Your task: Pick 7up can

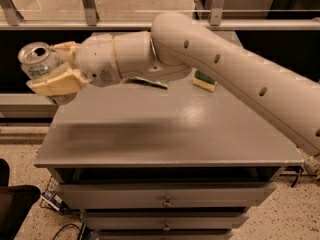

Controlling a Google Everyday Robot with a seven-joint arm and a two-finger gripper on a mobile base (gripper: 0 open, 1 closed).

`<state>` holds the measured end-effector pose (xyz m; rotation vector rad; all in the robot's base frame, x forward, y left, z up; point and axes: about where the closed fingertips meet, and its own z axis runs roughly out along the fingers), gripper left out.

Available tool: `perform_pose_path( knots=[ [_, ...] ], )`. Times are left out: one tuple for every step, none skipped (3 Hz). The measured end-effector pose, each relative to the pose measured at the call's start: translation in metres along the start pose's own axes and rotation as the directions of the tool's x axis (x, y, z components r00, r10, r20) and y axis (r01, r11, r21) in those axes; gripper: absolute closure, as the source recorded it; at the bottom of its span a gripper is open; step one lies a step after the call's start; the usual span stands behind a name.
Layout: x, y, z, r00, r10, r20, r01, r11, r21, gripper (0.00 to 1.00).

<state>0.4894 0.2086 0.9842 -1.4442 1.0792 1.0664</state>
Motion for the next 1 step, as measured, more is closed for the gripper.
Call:
perform_pose_path(
  knots=[
    [-0.0335, 0.0026, -0.0071, 0.998, -0.058, -0.019, 0.058, 0.9983, -0.01, 1.0]
  ],
)
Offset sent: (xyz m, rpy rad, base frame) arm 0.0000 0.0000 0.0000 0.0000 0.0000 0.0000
